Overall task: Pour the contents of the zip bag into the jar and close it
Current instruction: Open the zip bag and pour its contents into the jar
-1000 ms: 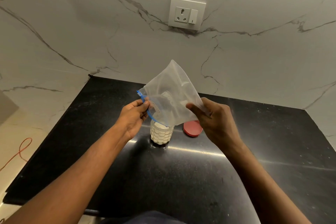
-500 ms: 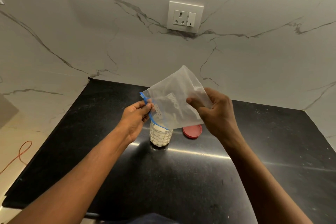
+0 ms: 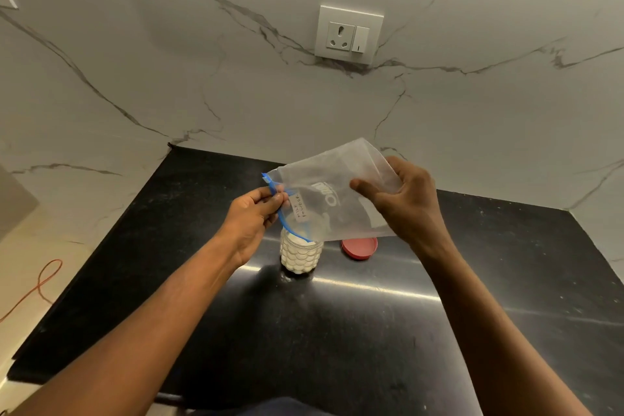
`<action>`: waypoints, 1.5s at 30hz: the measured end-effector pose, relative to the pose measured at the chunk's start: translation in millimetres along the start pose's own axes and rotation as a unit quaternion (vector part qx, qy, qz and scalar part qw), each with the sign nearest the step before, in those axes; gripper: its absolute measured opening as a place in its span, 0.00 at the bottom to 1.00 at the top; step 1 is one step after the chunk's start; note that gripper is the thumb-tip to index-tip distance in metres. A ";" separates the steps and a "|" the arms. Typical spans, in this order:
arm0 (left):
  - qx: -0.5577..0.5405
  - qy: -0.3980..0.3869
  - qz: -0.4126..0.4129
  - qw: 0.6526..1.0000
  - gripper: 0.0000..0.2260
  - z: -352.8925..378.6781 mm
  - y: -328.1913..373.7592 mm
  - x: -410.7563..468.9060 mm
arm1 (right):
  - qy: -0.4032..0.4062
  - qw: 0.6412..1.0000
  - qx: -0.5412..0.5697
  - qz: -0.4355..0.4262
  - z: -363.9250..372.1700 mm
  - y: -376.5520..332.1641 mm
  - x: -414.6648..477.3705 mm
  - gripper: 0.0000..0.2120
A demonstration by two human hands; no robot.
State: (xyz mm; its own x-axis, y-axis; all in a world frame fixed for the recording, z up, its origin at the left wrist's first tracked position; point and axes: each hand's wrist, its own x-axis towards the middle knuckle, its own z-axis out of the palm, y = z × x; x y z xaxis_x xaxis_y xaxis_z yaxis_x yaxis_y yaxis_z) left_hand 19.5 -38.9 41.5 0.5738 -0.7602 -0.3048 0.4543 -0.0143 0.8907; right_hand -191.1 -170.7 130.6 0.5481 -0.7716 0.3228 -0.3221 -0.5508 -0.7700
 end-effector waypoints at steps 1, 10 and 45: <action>0.007 -0.006 0.003 1.000 0.11 1.8 -1.2 -0.4 | -0.002 1.000 -0.006 -0.011 -1.9 -1.3 1.7 0.17; 0.011 -0.023 0.023 0.999 0.12 5.0 3.3 0.2 | 0.037 0.996 0.051 -0.060 -1.4 -8.8 19.8 0.16; -0.115 -0.005 -0.018 0.993 0.11 4.8 0.6 0.4 | 0.051 0.996 -0.016 -0.067 -11.5 15.6 -22.1 0.07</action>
State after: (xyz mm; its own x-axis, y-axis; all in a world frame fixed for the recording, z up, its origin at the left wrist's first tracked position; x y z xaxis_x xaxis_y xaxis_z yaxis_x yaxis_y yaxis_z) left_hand 16.8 -42.3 43.5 0.5485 -0.7681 -0.3304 0.6186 0.1069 0.7784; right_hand -217.1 -165.9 117.8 0.5075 -0.7177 0.4768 -0.2770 -0.6599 -0.6985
